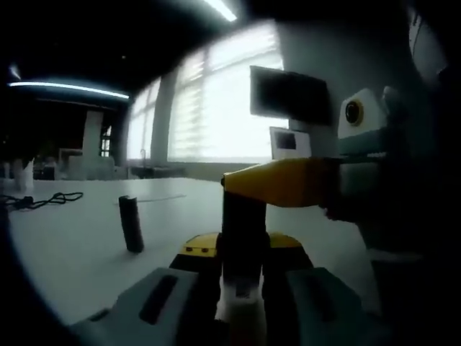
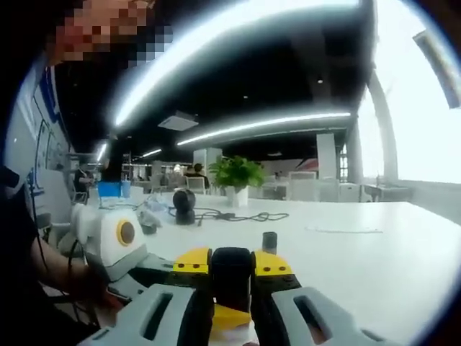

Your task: Pick up cosmetic bottle twist off cap place on table pick up cap screw tight cap place on table

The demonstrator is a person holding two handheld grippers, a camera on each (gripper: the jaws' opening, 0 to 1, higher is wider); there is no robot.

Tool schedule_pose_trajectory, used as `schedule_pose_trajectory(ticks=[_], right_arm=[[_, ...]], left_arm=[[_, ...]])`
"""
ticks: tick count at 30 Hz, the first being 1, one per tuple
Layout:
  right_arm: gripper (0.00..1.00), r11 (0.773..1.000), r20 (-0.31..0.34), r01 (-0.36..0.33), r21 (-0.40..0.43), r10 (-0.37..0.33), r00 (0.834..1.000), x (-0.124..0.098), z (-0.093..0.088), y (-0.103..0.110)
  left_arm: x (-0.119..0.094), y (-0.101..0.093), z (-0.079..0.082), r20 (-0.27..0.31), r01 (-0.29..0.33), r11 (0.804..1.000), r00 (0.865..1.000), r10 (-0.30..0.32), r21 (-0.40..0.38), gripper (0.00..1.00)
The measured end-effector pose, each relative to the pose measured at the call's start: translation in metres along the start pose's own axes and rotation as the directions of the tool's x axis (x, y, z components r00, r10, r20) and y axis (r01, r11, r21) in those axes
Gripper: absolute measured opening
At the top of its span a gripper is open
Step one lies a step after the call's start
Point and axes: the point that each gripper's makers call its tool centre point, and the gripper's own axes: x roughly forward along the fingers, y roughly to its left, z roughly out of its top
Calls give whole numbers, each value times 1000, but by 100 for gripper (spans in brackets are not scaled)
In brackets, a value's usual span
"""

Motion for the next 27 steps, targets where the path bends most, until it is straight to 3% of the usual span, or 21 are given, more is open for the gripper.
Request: schedule_pose_trajectory(ticks=[11, 16, 23, 26, 27], right_arm=[[13, 994, -10, -112, -9, 112, 994, 0, 0, 2], [13, 978, -11, -207, -9, 207, 978, -1, -1, 3], [12, 957, -12, -287, -32, 287, 958, 0, -1, 4], [12, 953, -11, -302, -16, 301, 953, 2, -2, 3], [13, 961, -19, -277, -4, 277, 961, 4, -2, 1]], left_arm=[[0, 0, 1, -2, 48, 999, 999, -48, 16, 9], [0, -1, 1, -1, 69, 997, 998, -69, 19, 10], [0, 0, 1, -7, 84, 996, 996, -84, 16, 9], [0, 2, 1, -8, 94, 995, 996, -94, 12, 9], [2, 4, 1, -9, 78, 997, 997, -78, 16, 9]])
